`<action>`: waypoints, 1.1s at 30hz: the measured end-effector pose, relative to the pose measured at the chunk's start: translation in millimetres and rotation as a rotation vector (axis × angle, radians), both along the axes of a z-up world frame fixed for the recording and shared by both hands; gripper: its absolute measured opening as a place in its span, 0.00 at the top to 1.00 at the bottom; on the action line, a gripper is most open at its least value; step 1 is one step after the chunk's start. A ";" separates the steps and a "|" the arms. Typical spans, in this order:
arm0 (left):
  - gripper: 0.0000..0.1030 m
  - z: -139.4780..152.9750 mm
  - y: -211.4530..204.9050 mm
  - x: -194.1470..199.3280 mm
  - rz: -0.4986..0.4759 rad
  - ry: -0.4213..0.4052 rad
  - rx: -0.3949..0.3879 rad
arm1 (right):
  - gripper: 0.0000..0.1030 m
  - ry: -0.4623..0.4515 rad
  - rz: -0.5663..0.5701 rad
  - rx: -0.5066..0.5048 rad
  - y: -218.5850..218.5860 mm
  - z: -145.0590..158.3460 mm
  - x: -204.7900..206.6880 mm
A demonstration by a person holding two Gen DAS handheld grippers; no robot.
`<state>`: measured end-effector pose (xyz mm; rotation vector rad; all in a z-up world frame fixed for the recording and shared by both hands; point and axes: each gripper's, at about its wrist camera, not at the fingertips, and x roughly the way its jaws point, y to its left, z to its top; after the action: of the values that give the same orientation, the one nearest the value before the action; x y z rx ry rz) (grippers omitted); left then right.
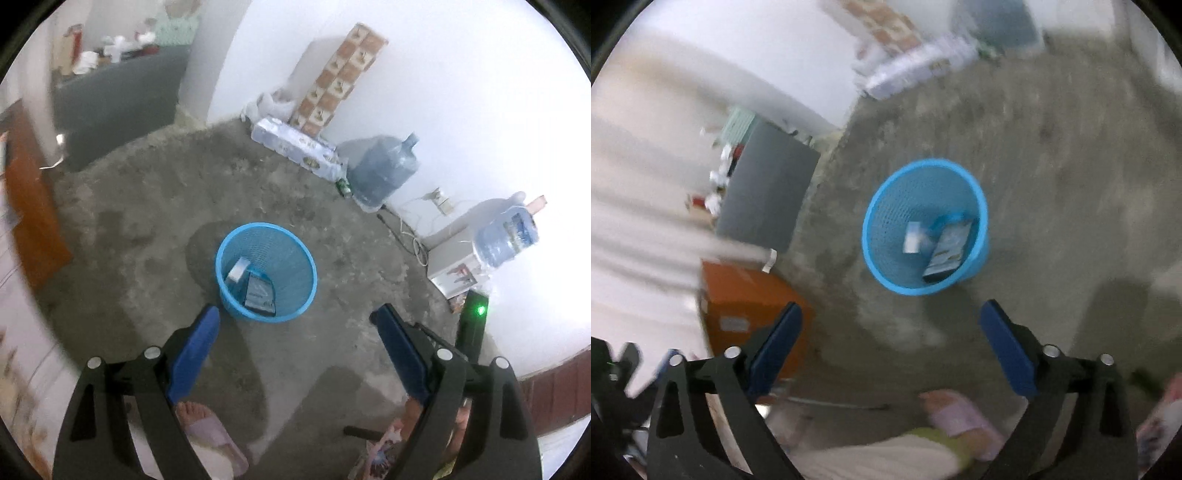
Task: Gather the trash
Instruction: 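Move both grippers back from the wastebasket to the table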
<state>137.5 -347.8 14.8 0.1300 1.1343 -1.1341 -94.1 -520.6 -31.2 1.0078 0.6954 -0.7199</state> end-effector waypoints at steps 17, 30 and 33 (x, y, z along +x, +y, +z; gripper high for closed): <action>0.05 31.2 341.5 -44.2 0.419 -0.234 -0.137 | 0.08 0.114 0.502 -0.660 212.8 91.6 51.4; 0.05 -26.9 478.0 -65.0 0.643 -0.400 0.052 | 0.08 -0.008 0.819 -0.387 295.9 76.6 110.7; 0.05 -42.2 472.9 -61.8 0.626 -0.458 0.163 | 0.08 -0.025 0.871 -0.315 314.3 77.4 121.0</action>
<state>75.7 125.1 -27.4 0.1385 0.7685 -0.4212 26.9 -206.3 46.2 0.3498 0.8726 -0.0417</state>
